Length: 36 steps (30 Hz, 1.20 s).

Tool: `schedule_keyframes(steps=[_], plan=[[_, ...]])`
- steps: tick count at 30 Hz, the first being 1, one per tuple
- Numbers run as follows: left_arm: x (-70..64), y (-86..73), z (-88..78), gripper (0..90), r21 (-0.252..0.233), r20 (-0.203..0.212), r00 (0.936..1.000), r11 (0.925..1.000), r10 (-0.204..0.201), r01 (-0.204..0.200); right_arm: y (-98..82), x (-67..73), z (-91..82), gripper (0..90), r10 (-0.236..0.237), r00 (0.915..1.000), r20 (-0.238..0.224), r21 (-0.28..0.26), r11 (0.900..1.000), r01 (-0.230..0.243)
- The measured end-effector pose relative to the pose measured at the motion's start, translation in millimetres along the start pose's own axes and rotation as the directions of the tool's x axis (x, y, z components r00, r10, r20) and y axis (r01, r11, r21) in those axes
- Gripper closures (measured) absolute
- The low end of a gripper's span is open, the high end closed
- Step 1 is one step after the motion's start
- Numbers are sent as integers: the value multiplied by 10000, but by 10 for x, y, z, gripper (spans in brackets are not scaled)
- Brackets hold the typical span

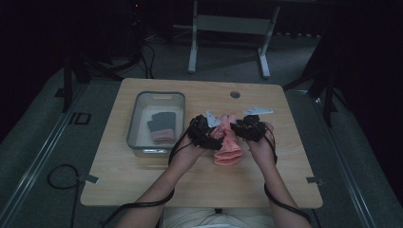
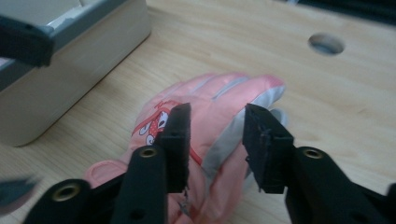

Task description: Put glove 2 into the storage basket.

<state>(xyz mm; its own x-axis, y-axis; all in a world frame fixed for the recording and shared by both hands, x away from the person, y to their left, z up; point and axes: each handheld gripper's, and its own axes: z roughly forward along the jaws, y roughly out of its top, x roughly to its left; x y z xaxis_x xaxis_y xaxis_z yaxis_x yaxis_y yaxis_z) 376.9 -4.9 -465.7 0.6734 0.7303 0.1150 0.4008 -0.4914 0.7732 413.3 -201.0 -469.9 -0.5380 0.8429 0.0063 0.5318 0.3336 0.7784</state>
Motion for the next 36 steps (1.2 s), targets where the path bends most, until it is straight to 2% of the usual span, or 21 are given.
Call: schedule_keyframes(steps=[2,3,5,7,8,10,12,14,16,17,19,21,22,23,24,25,26,28,31,35,36], plan=[[19,46,76,184,320,-262,9995,9993,-189,197,-10,-8,41,577,89,10000,-34,108,9999,-89],[24,66,111,186,447,-338,9989,9984,-327,342,-43,-25,121,563,243,9997,-18,495,9985,-242],[29,91,180,193,732,-345,9980,9958,-526,550,-69,-40,150,547,316,9995,-5,707,9970,-315],[16,95,263,193,1040,-386,9974,9925,-607,645,-175,-111,218,531,463,9989,-50,1342,9899,-452],[25,90,320,193,1231,-177,9967,9891,-793,809,-175,-111,218,531,463,9989,-50,1342,9899,-452],[27,67,445,201,1548,-51,9939,9818,-1103,1097,-253,-195,277,497,590,9981,-197,1711,9837,-548],[68,46,543,214,1635,8,9837,9704,-1800,1775,-271,-233,301,482,685,9970,-362,1821,9814,-608],[121,22,637,244,1886,40,9674,9502,-2532,2479,-303,-316,353,451,990,9922,-761,2005,9762,-820],[189,-41,731,274,2225,377,9456,9253,-3231,3072,-308,-336,375,451,1001,9905,-942,2097,9746,-785],[217,-81,782,274,2417,507,9393,9167,-3394,3182,-308,-336,375,454,1001,9905,-942,2097,9746,-785],[270,-171,883,292,2578,908,9106,8927,-4031,3695,-307,-326,410,488,932,9889,-1158,2254,9721,-652],[327,-220,933,354,2698,1599,8793,8767,-4486,3982,-309,-297,441,557,1001,9859,-1344,2376,9691,-660],[337,-226,947,431,2764,1773,8707,8723,-4588,4033,-312,-270,442,599,949,9876,-1252,2368,9695,-631],[333,-212,943,502,2803,2060,8691,8780,-4497,3879,-311,-253,440,615,907,9888,-1185,2352,9701,-608],[333,-212,943,537,2803,2060,8691,8780,-4497,3879,-308,-244,437,631,879,9894,-1152,2356,9701,-588],[320,-202,938,586,2748,2094,8763,8861,-4340,3732,-303,-236,436,644,906,9896,-1119,2354,9699,-622],[316,-194,930,586,2751,2097,8816,8908,-4228,3617,-303,-236,436,644,906,9896,-1119,2354,9699,-622],[328,-194,918,739,2732,2178,8803,8922,-4216,3597,-298,-214,430,673,961,9901,-1022,2257,9716,-710],[354,-204,890,774,2693,2384,8704,8904,-4309,3670,-303,-220,423,686,1074,9878,-1124,2161,9730,-812],[335,-124,807,799,2702,2401,8859,9039,-3968,3316,-300,-260,388,702,1333,9816,-1367,2021,9738,-1041],[335,-124,807,801,2702,2401,8859,9039,-3968,3316,-300,-260,388,702,1333,9816,-1367,2021,9738,-1041]])
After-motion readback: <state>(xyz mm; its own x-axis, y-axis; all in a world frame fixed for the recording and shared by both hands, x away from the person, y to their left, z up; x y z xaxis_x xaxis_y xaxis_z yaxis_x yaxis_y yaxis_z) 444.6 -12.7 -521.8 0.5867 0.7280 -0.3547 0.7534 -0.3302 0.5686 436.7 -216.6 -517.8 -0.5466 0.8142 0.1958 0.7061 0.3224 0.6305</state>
